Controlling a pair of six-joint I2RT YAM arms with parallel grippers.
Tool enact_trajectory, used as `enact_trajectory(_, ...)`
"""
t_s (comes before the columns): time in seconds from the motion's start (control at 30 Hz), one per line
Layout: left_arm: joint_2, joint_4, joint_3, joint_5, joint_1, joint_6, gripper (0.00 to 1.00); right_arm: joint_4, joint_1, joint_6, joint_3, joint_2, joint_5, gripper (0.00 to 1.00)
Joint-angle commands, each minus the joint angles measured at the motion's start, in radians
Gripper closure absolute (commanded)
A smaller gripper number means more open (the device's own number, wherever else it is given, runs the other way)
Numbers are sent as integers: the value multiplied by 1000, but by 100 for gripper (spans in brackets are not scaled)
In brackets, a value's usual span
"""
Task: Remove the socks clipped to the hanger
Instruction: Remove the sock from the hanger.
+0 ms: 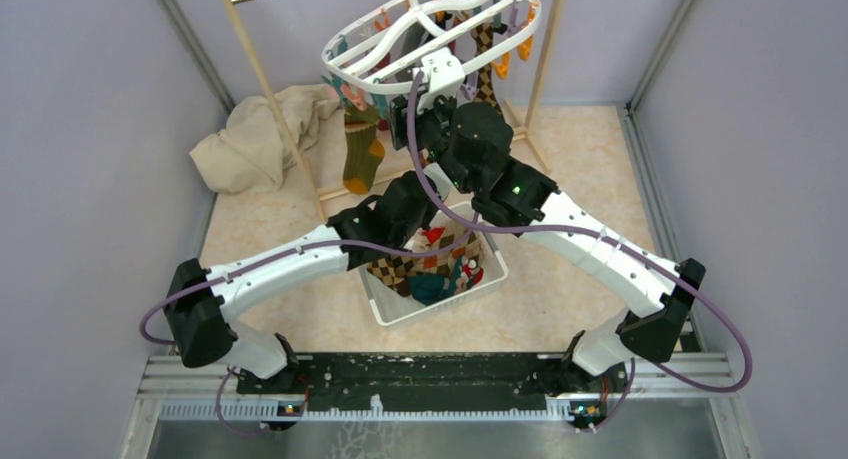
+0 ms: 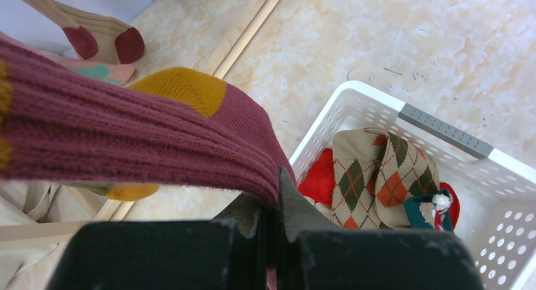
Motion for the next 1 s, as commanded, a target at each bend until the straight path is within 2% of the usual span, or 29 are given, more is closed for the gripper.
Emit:
enact_trajectory(0.0,12,-9,36,-1,-8,12,100,65,11,7,28,-17,-23,48)
enact_trajectory(0.5,18,-8,39,0,-10,14,100,93,11,8,33,-7,-38,66)
enact_trajectory(0.97,-1,-12,23,-9,-13,6,100,91,11,11,-2,-24,-24,98)
